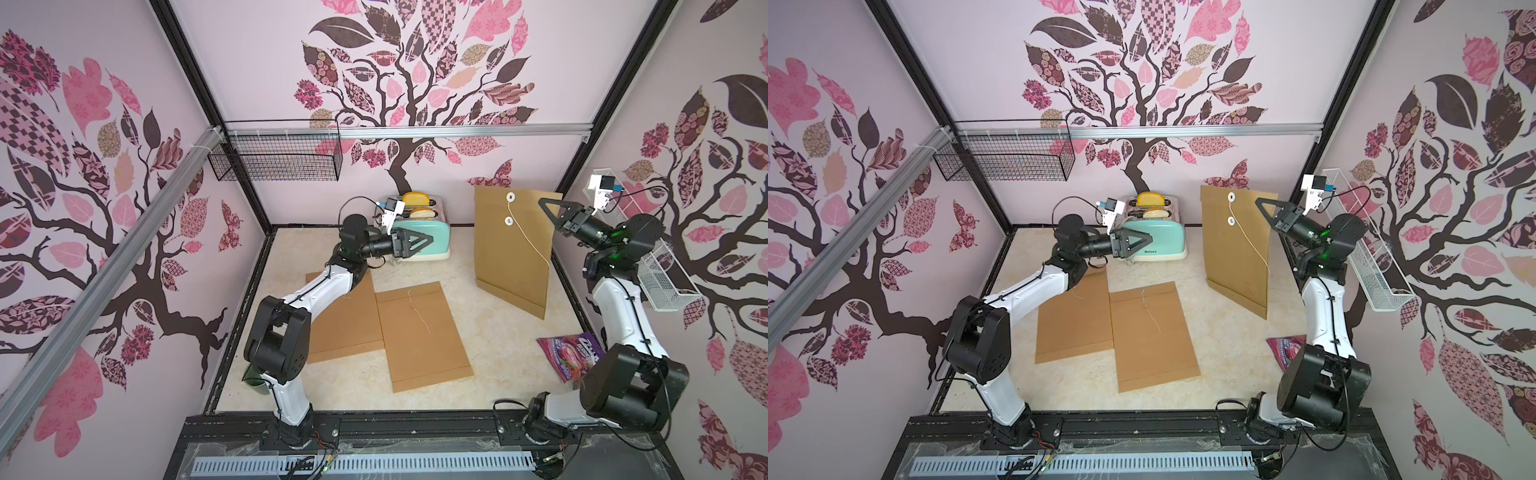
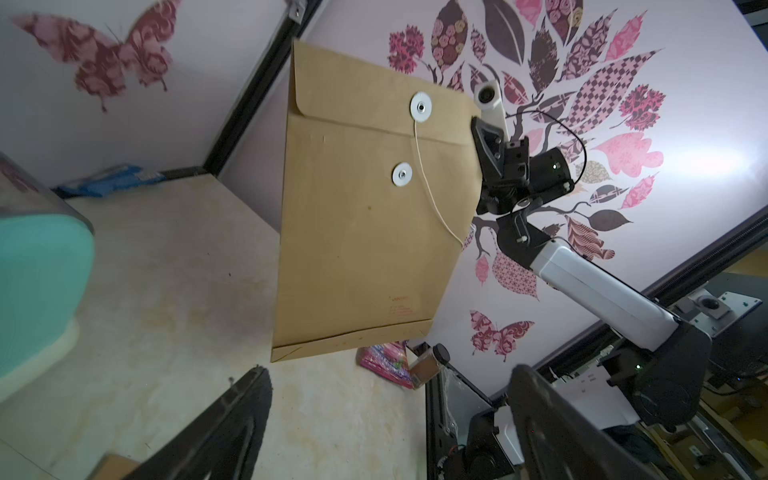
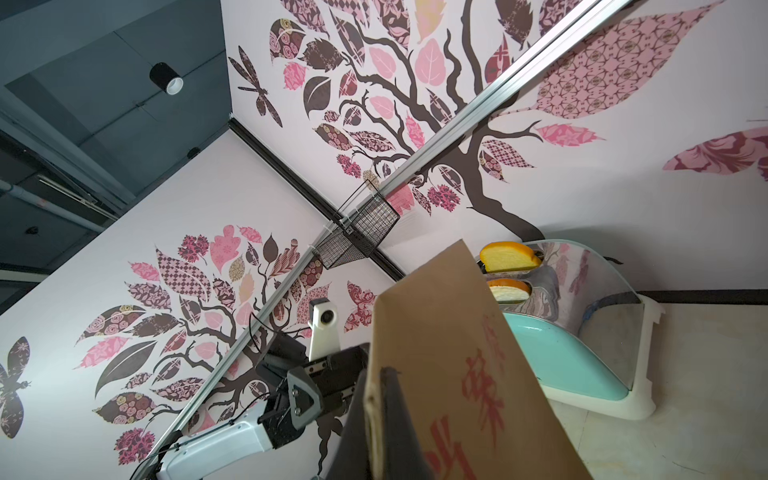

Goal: Close the mouth of the file bag
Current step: Pick up the file bag from the center of the board.

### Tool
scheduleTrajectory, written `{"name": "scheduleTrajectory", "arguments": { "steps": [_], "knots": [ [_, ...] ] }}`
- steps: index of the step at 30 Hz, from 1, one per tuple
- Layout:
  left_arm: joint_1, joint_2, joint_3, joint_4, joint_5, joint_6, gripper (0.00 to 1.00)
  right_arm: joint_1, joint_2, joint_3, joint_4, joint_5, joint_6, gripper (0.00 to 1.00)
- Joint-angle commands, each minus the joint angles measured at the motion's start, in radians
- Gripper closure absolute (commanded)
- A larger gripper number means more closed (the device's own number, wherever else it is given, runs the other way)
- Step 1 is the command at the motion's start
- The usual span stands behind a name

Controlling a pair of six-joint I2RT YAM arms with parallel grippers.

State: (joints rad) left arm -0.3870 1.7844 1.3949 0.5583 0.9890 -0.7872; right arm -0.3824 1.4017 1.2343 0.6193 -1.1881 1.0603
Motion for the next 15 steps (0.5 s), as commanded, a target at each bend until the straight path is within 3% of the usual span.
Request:
{"name": "scheduleTrajectory", "arguments": {
  "steps": [1,8,15],
  "knots": [
    [0.014,0.003,0.141,-0.036,0.088,0.045,0.05,0.027,-0.031,0.056,0.049,-0.039,0.047,1.0],
    [0.031,0.019,0.237,-0.05,0.1,0.115,0.02,0.08,-0.074,0.115,0.074,-0.058,0.092,1.0],
    [0.073,0.072,0.292,0.307,0.11,-0.219,0.02,0.141,-0.138,0.179,0.005,-0.074,0.069,1.0]
  ]
}}
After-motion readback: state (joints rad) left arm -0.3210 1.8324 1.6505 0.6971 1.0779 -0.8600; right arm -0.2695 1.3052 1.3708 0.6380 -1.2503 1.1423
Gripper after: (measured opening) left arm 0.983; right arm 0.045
